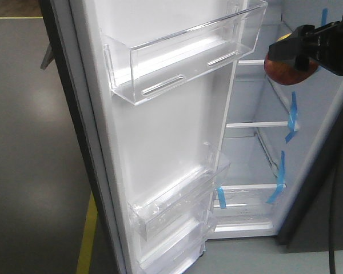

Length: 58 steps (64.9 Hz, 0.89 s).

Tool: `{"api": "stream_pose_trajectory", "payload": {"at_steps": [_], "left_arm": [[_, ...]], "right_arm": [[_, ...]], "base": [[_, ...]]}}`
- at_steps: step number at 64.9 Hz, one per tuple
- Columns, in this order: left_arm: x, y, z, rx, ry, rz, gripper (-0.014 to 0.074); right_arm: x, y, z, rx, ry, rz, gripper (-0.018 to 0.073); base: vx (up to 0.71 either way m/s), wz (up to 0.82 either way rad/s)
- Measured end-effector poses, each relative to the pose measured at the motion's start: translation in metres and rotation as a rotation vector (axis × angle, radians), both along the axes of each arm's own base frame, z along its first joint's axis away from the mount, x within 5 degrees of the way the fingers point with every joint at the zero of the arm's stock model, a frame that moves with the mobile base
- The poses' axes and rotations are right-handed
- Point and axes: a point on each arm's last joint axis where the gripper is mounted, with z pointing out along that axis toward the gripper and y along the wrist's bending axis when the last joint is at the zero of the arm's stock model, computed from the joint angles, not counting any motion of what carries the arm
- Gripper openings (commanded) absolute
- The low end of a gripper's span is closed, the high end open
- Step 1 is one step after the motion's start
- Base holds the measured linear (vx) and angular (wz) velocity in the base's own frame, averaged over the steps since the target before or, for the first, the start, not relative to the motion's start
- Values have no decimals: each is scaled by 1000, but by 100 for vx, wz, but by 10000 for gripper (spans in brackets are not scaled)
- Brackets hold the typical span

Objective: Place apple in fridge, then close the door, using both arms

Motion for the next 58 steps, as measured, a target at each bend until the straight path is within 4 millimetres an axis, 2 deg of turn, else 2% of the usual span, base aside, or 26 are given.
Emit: {"api": "stream_pose_trajectory", "payload": {"at_steps": [58], "left_arm": [[0, 0, 0, 0, 0, 0, -5]], "right_arm": [[0, 0, 0, 0, 0, 0, -5]], "base": [[0, 0]]}}
